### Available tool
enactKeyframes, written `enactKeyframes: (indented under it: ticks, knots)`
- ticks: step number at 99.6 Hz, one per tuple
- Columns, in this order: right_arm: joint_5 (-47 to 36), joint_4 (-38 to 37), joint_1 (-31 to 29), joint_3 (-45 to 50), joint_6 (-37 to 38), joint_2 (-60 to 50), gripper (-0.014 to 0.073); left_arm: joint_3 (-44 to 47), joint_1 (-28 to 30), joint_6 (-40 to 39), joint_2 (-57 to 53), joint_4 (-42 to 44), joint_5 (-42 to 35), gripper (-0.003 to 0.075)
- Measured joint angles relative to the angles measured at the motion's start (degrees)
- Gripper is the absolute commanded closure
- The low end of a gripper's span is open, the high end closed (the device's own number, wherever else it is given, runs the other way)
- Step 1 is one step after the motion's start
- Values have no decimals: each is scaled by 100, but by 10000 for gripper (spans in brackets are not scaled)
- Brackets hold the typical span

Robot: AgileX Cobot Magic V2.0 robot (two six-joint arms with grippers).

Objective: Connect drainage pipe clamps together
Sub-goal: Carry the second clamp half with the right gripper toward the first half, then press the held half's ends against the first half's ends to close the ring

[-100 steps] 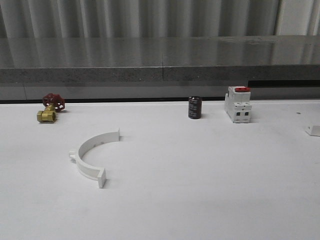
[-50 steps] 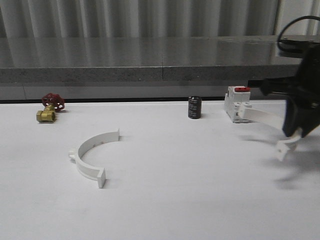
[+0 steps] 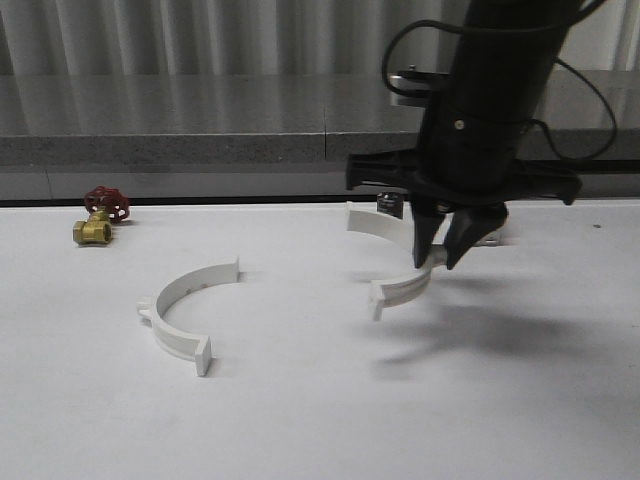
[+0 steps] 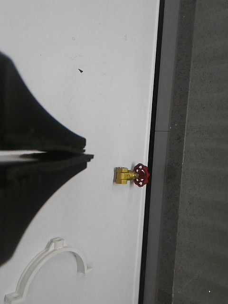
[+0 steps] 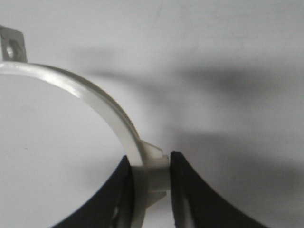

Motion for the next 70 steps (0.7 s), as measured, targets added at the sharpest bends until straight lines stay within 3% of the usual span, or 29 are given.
enactKeyframes:
  ticks: [26, 27, 70]
  knots:
    - [230, -408, 593, -706, 710, 687, 533, 0, 0, 0, 0, 0, 0, 741]
    - [481, -475, 1066, -1556, 1229, 1395, 533, 0, 0, 0, 0, 0, 0, 741]
    - [481, -419, 1066, -1556, 1460, 1395, 533, 0, 0, 0, 0, 0, 0, 741]
